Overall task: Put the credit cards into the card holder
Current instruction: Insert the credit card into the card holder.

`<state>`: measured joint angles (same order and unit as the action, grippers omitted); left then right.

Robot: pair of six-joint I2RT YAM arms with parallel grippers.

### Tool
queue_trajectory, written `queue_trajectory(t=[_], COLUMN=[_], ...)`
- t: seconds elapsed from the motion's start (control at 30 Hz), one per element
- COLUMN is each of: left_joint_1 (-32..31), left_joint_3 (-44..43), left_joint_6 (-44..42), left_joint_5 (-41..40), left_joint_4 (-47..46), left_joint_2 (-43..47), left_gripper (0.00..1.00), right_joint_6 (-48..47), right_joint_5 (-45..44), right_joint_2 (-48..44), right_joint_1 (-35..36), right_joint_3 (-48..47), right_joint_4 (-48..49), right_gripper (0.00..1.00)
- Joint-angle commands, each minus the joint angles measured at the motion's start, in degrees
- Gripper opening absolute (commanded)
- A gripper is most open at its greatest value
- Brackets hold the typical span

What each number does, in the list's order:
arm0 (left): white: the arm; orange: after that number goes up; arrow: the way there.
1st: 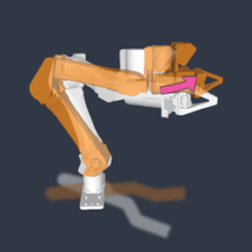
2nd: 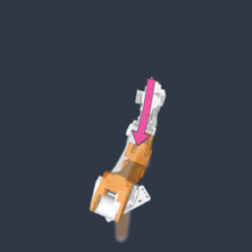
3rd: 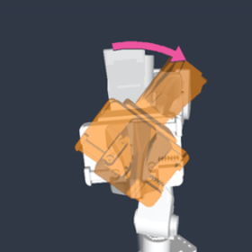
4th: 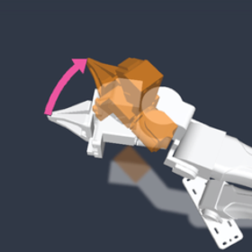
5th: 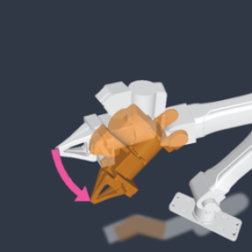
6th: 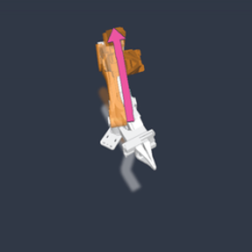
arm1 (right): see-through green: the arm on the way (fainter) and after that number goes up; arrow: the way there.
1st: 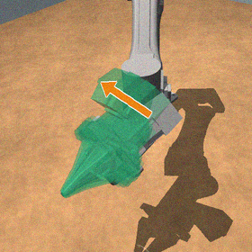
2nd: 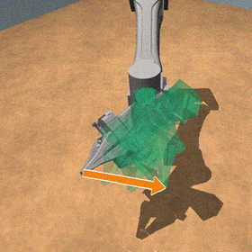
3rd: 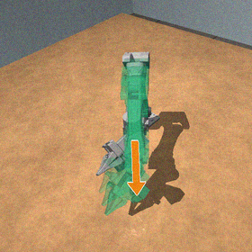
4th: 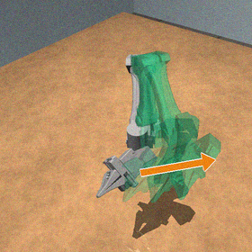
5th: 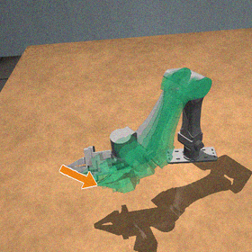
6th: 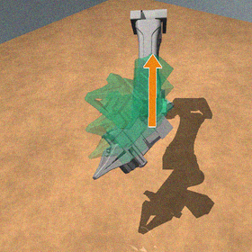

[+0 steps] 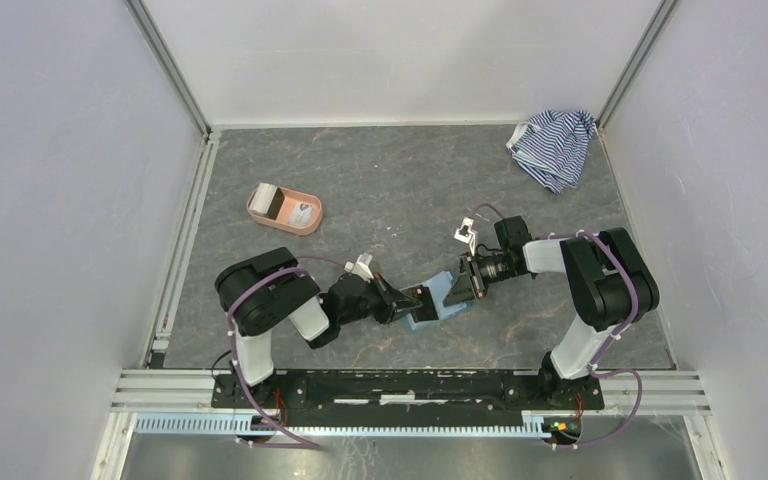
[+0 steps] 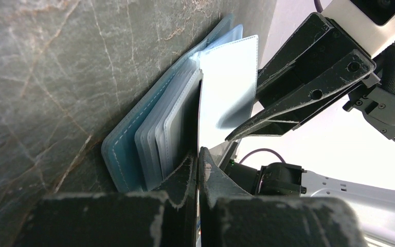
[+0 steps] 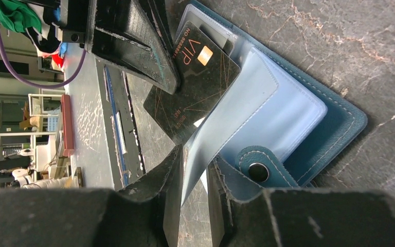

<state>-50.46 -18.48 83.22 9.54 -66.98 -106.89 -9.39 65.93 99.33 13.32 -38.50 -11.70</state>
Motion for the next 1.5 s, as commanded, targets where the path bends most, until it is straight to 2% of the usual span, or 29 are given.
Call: queue_trajectory(t=[0.0, 0.33, 0.67, 1.07, 1.47], left_joint_1=[0.7, 1.2, 1.2, 1.3, 1.4], left_joint_3=[-1.5, -2.9, -2.0, -0.9, -3.0], left_joint_6=[-3.1, -5.0, -7.5, -6.2, -6.1], left_joint_5=[2.3, 2.7, 1.1, 2.7, 6.0], left_joint_4=[-1.1, 0.0, 6.5, 9.1, 11.2], left_joint_2=[-1.9, -3.5, 0.7, 5.0, 4.4], left_gripper=[0.02, 0.02, 0.02, 0.02, 0.02], right_joint_6=[-1.4, -1.8, -2.4, -2.3, -2.3], right_joint_5=[0.6, 0.6, 0.2, -0.3, -0.1], right_joint_2=[0.1, 0.0, -0.1, -0.1, -0.1], right_joint_1=[-0.3, -0.3, -0.5, -0.5, -0.6], right_joint_3=[-1.1, -1.4, -1.6, -1.5, -1.5], right_joint_4=[-0.1, -0.6, -1.0, -1.0, -1.0], right_gripper=[0.29, 0.31, 0.35, 0.32, 0.31])
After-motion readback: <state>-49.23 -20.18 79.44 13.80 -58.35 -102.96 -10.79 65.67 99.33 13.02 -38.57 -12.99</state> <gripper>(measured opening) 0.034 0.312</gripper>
